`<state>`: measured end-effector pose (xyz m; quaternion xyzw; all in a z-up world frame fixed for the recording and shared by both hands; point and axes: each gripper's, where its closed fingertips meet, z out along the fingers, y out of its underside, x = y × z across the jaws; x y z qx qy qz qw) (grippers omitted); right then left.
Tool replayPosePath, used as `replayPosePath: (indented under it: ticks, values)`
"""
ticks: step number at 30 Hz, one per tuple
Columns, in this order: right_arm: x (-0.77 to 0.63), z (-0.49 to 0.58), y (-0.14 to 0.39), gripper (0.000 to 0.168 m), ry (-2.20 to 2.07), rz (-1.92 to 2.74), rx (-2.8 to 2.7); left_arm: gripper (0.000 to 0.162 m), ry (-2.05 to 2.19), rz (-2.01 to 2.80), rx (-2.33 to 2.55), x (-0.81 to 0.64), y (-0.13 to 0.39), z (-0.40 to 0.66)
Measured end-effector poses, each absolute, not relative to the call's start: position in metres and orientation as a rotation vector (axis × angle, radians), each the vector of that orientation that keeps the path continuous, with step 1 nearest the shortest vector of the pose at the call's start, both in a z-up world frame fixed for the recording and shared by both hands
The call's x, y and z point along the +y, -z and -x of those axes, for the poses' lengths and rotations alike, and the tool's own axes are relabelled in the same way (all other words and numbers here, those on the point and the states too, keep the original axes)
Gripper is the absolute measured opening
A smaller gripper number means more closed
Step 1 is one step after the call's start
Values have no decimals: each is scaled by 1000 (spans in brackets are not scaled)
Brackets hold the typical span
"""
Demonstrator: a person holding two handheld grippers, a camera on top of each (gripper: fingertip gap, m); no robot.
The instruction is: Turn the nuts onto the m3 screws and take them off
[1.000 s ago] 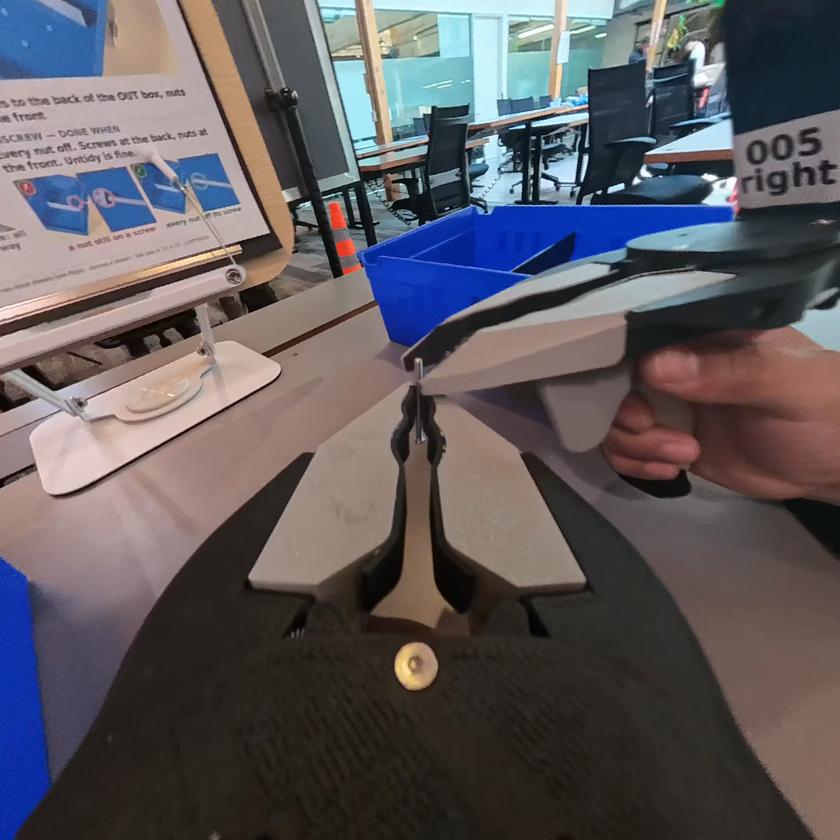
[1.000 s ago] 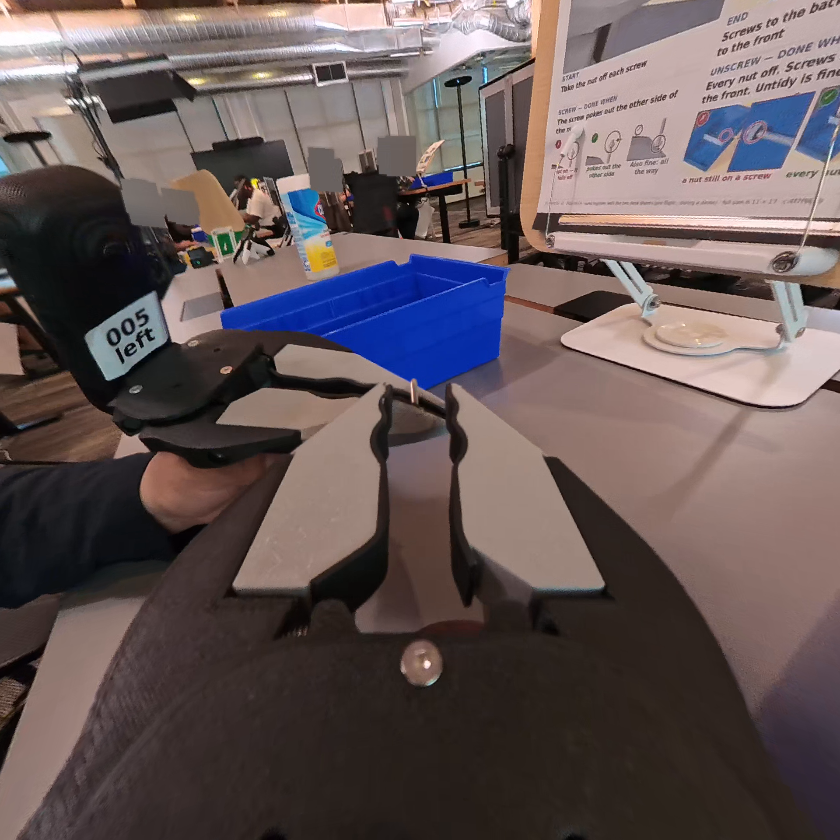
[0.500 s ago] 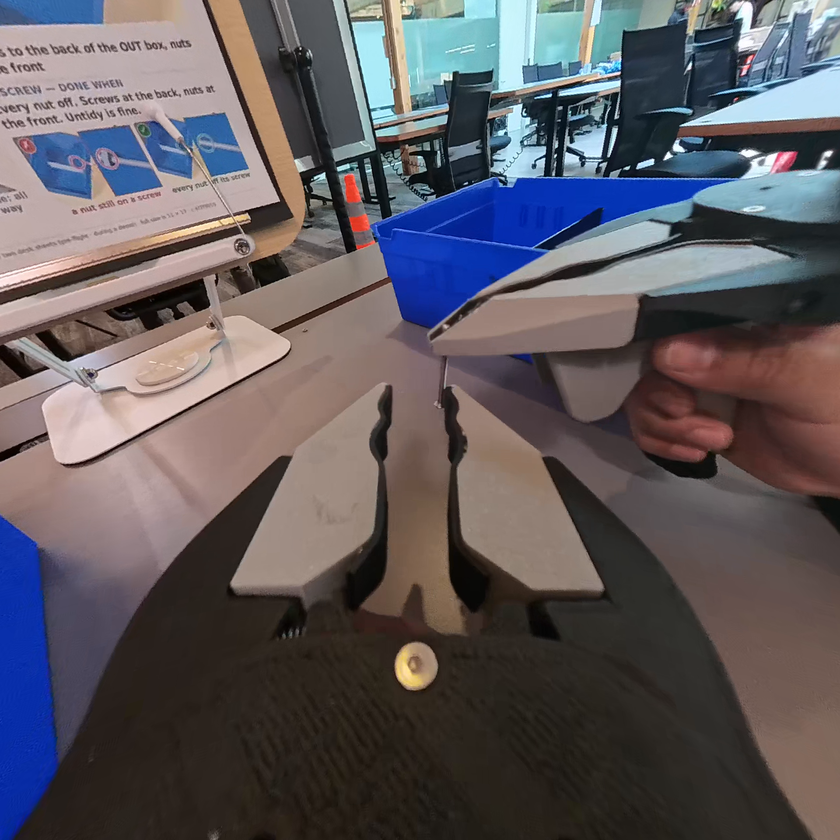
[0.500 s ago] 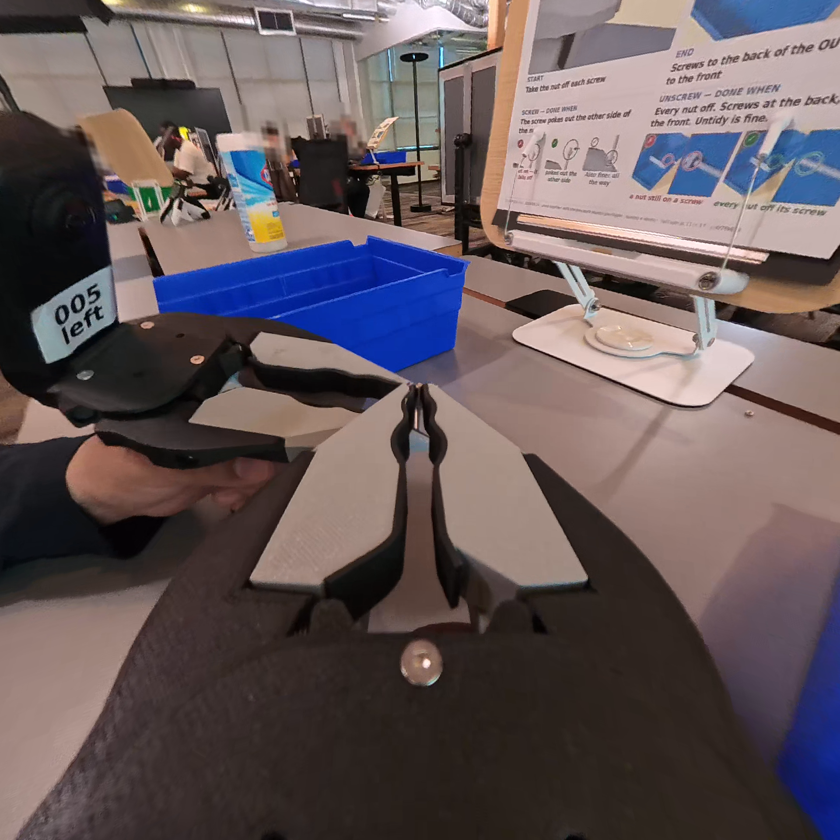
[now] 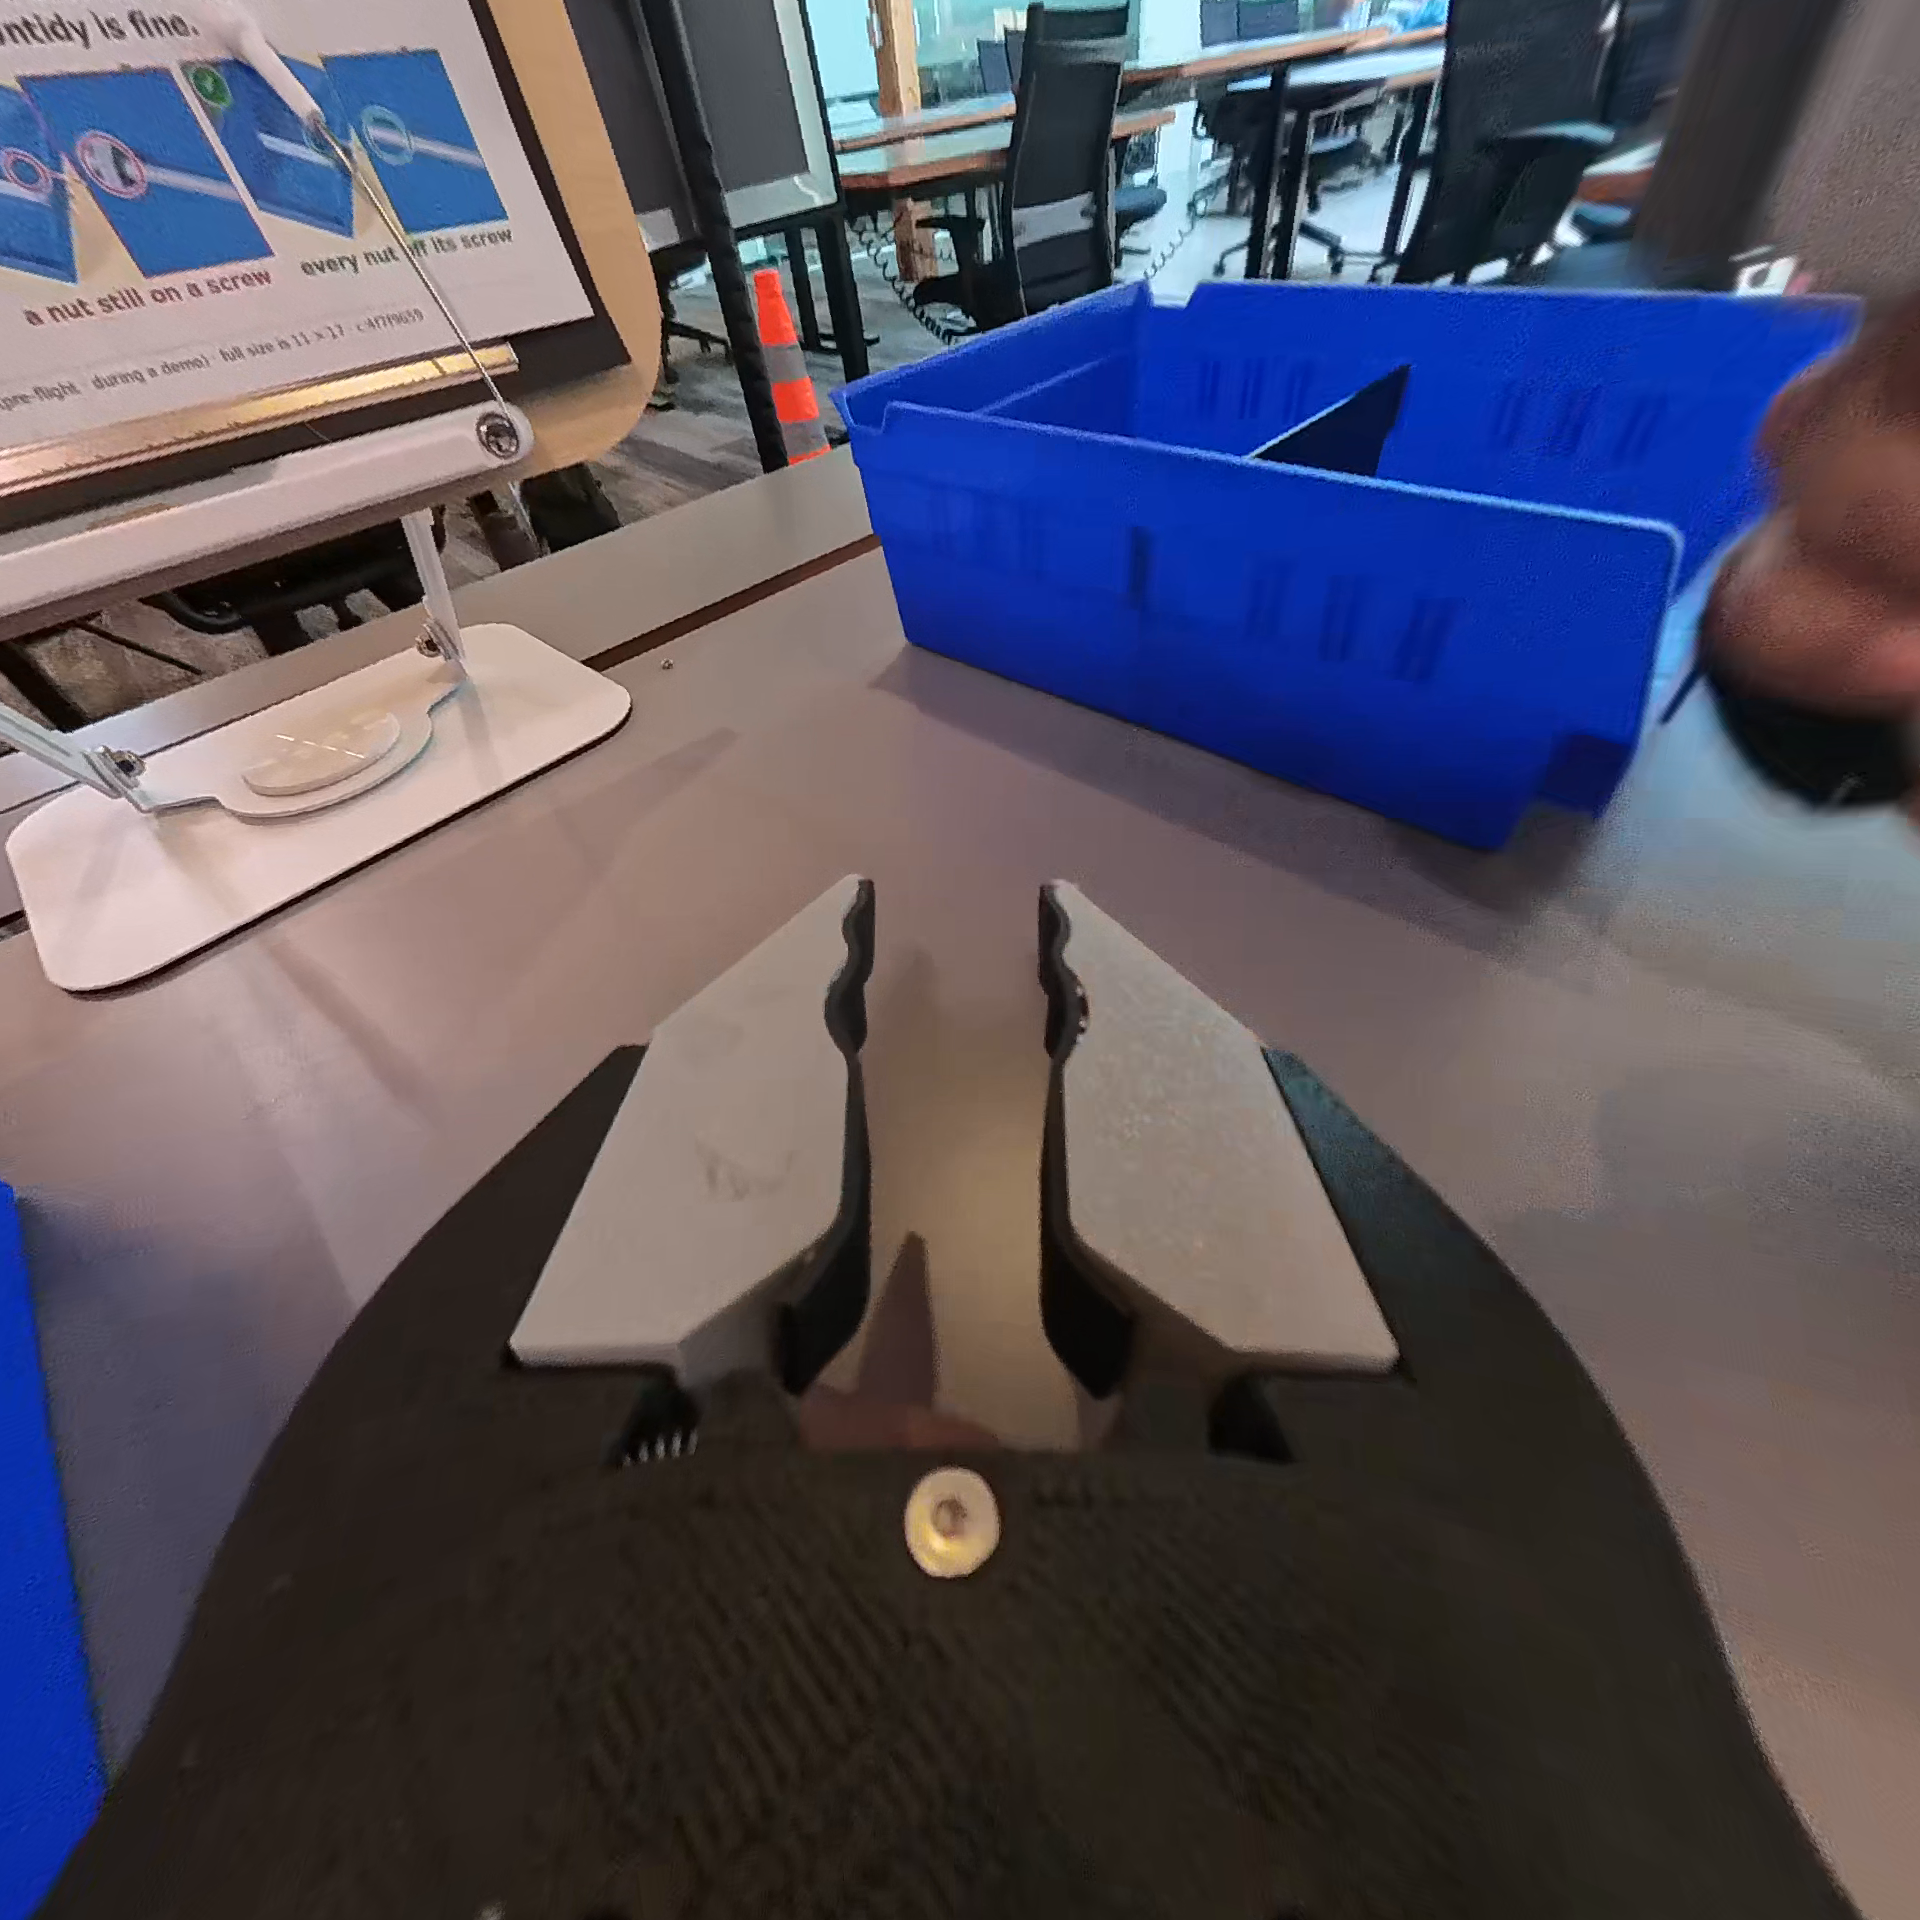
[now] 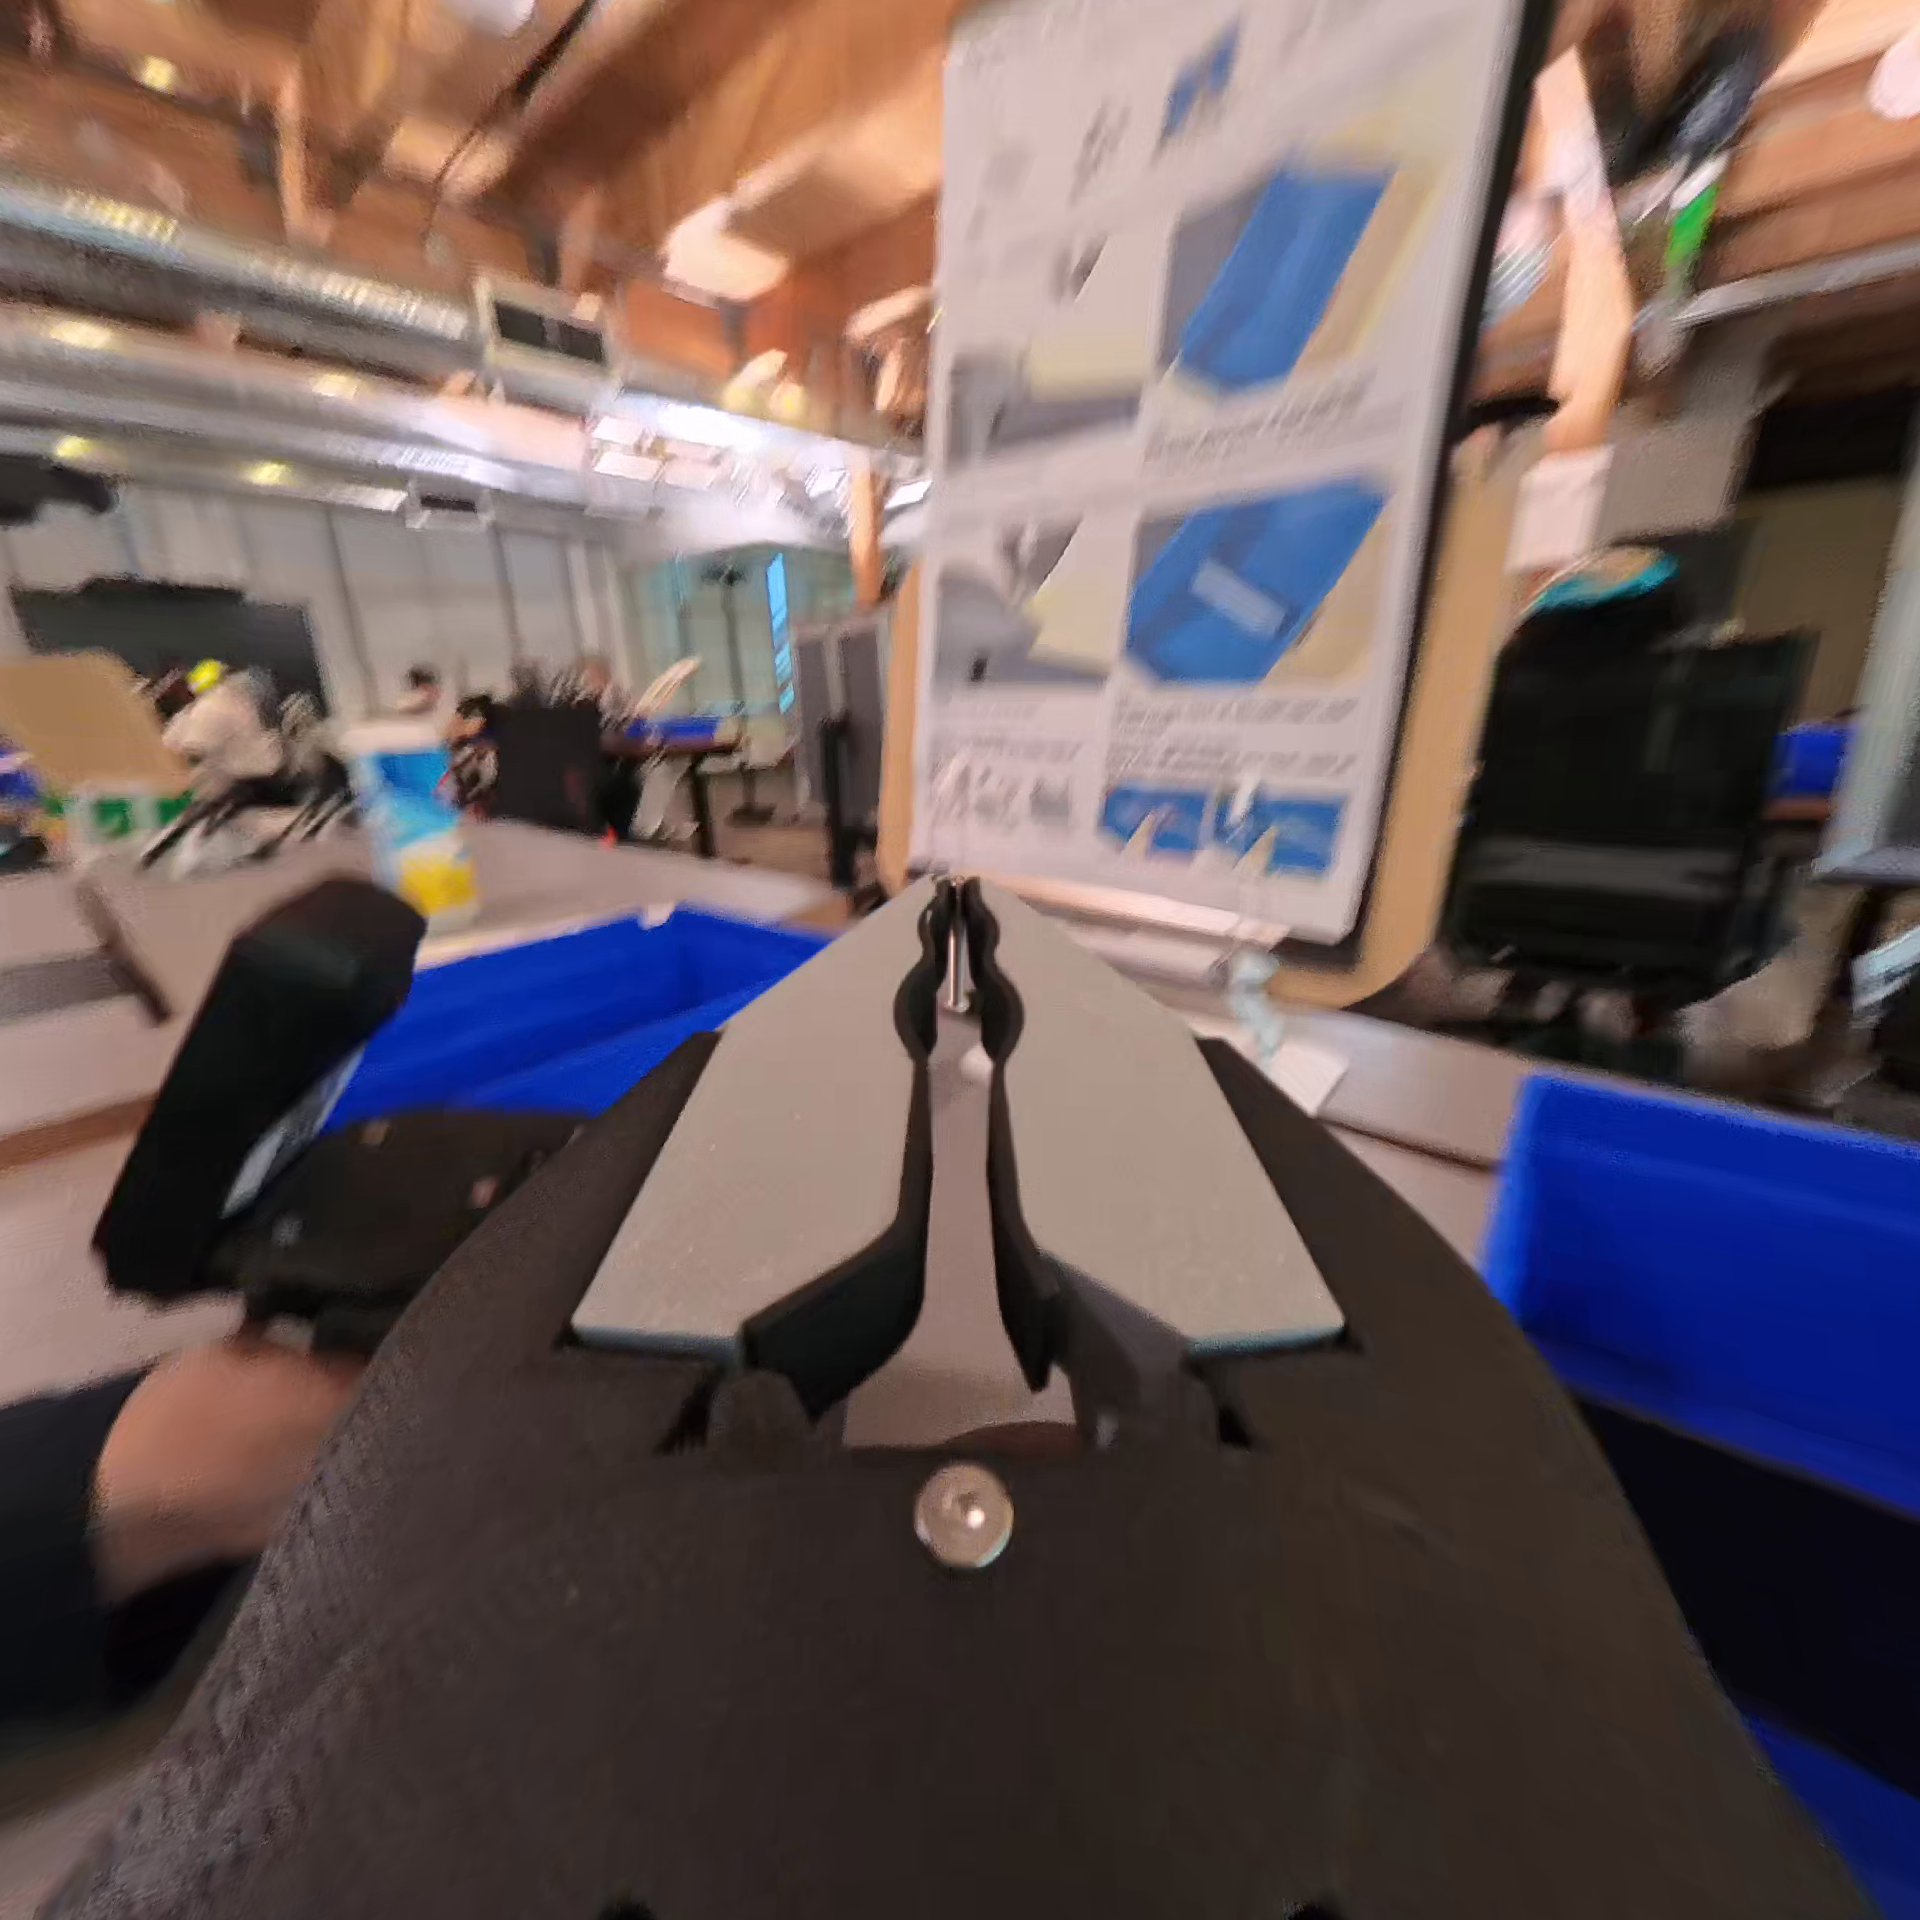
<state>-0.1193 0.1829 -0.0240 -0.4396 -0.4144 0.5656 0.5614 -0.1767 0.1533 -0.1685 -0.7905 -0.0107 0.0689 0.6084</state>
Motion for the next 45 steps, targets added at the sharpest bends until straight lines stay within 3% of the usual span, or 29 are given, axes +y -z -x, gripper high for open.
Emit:
replayPosePath:
  ticks: [3, 6, 10, 12, 14, 16, 27, 36, 41, 45]
  values:
    - [230, 88, -19, 0, -1211, 1021, -802, 29, -160, 1838, -28, 154, 172, 179]
    - [307, 75, -22, 0, -1047, 1113, -692, 28, -154, 1847, -36, 154, 174, 181]
    - [400, 85, 9, 0, -823, 1264, -676, 27, -121, 1841, -62, 154, 173, 183]
    - [435, 109, 50, 0, -786, 1447, -782, 26, -114, 1842, -62, 153, 173, 183]
    - [453, 125, 98, 33, -801, 1696, -894, 25, -121, 1841, -55, 153, 172, 183]
    - [449, 127, 108, 38, -864, 1754, -924, 25, -130, 1846, -51, 153, 173, 184]
    - [268, 188, 36, 39, -1257, 1494, -1072, 23, -145, 1794, -121, 146, 157, 192]
    - [256, 259, 143, 46, -967, 1612, -1253, 22, -119, 1752, -199, 138, 148, 205]
    - [305, 280, 181, 28, -832, 1714, -1145, 22, -96, 1785, -191, 140, 152, 202]
    - [333, 302, 202, 34, -782, 1785, -1141, 22, -76, 1785, -212, 139, 151, 205]
